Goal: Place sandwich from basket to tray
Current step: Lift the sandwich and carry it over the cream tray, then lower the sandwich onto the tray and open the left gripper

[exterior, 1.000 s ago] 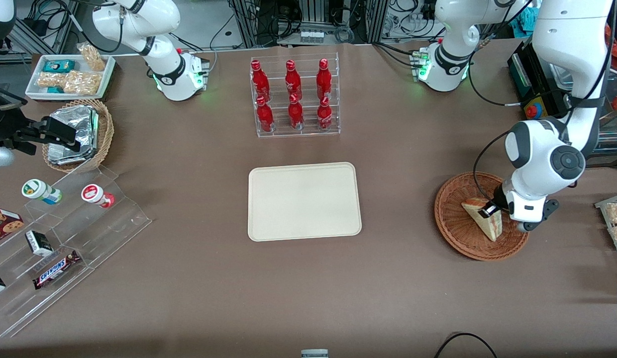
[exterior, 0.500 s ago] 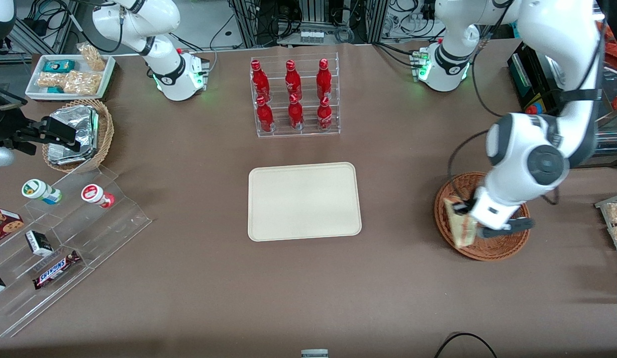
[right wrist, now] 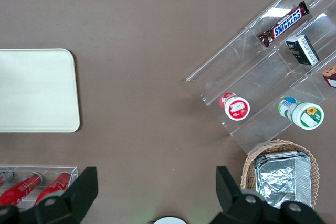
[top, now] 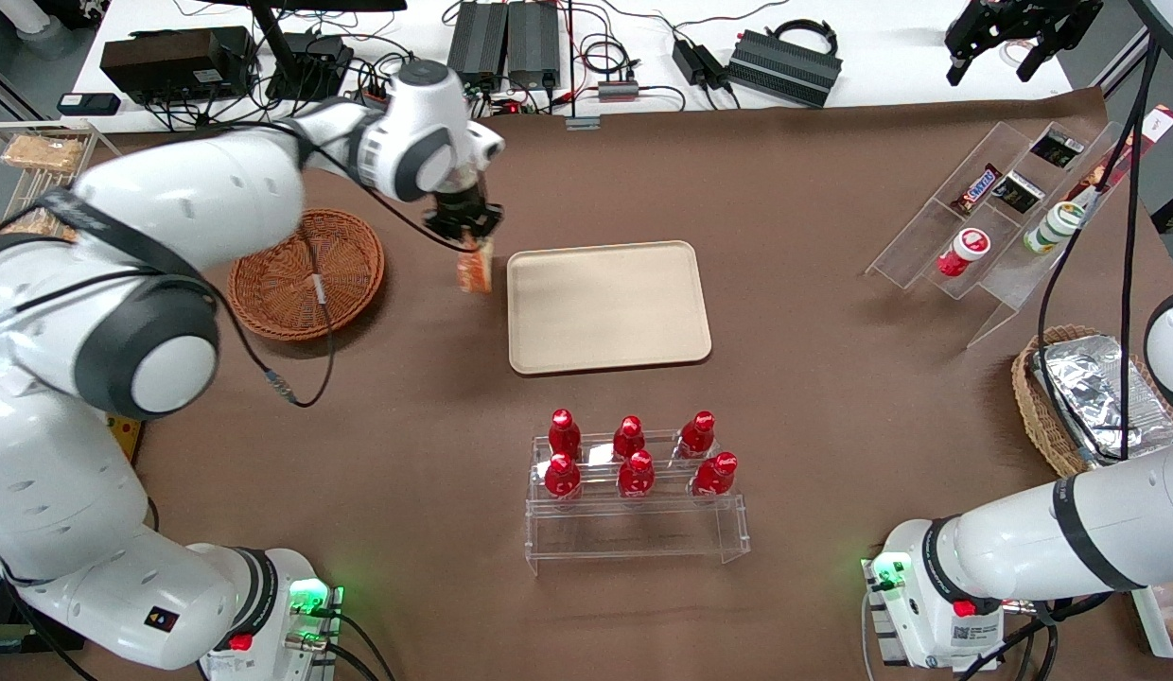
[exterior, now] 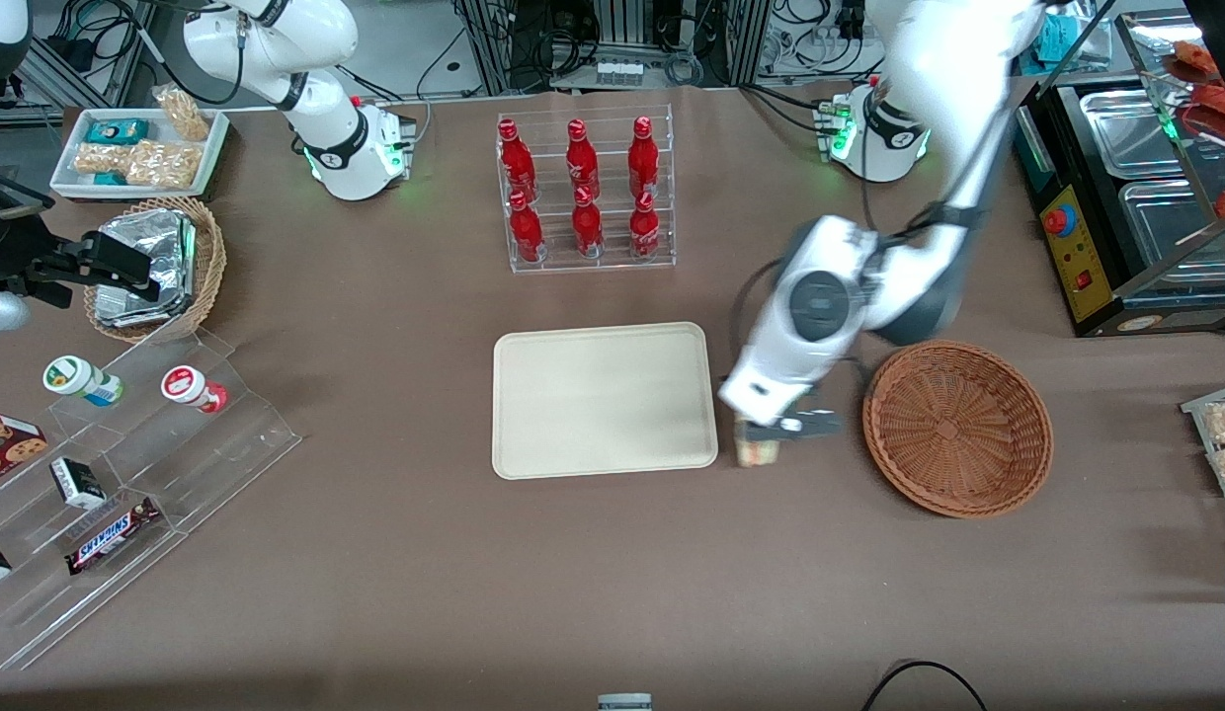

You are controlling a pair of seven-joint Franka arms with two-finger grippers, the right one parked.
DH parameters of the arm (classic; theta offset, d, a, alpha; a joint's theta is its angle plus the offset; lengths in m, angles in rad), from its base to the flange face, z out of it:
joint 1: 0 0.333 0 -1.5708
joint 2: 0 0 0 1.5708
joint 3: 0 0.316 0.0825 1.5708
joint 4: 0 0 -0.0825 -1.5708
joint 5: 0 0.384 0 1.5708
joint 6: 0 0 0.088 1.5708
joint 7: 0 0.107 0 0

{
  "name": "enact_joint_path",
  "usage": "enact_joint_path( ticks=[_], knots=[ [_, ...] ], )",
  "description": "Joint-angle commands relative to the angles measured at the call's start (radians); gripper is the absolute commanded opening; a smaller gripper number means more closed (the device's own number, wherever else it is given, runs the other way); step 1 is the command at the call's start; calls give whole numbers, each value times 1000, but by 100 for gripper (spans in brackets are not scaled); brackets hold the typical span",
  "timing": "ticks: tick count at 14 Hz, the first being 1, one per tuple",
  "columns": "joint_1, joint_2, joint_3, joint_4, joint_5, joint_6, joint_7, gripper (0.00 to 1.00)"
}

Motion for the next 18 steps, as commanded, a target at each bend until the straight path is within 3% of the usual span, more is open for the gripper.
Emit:
enact_joint_path(
  ticks=[1, 5, 10, 11, 12, 13, 18],
  knots=[
    [-109, 130, 16, 167, -14, -11, -152, 0],
    [-220, 262, 18, 331, -8, -13, -315, 0],
    [-287, 293, 21, 340, -2, 39, -375, 5],
    [-289, 299, 19, 336, -1, 51, -375, 20],
    [-289, 302, 19, 336, 0, 53, -375, 65],
    [-293, 302, 19, 336, 0, 53, -375, 100],
    [-293, 248, 47, 335, 31, 32, -358, 100]
  ],
)
